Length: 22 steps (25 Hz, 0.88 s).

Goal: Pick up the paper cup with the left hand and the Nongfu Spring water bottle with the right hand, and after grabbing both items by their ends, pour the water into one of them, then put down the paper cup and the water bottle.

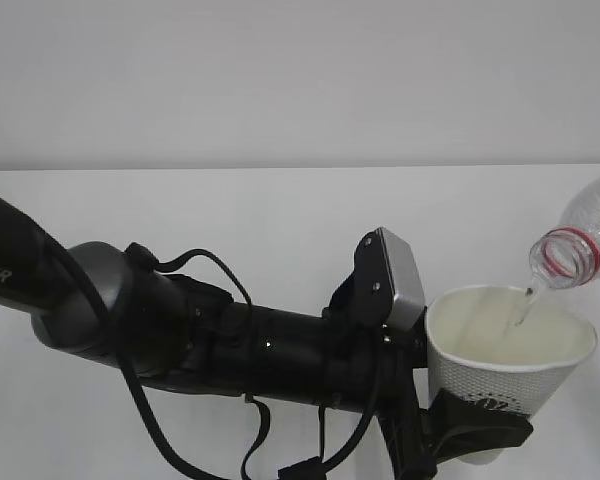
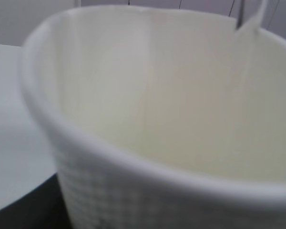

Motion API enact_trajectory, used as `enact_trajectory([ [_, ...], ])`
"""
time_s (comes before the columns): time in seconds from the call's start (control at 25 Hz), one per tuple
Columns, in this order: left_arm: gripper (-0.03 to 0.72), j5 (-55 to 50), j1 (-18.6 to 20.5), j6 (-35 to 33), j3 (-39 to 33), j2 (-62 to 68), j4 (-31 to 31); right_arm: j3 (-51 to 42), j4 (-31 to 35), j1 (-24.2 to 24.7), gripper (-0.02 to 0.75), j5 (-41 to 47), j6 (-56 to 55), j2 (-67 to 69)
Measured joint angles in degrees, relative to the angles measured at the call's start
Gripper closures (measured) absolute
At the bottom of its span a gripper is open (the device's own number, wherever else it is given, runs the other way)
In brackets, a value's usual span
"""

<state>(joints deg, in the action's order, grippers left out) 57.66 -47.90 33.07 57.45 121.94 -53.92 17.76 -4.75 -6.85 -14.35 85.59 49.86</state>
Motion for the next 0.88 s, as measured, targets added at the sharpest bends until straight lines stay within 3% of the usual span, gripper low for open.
enact_trajectory([
  [0.88, 0.176, 0.0, 0.0, 0.0, 0.0, 0.0, 0.0, 0.0, 0.0, 0.0, 0.323, -0.2, 0.3, 0.0],
])
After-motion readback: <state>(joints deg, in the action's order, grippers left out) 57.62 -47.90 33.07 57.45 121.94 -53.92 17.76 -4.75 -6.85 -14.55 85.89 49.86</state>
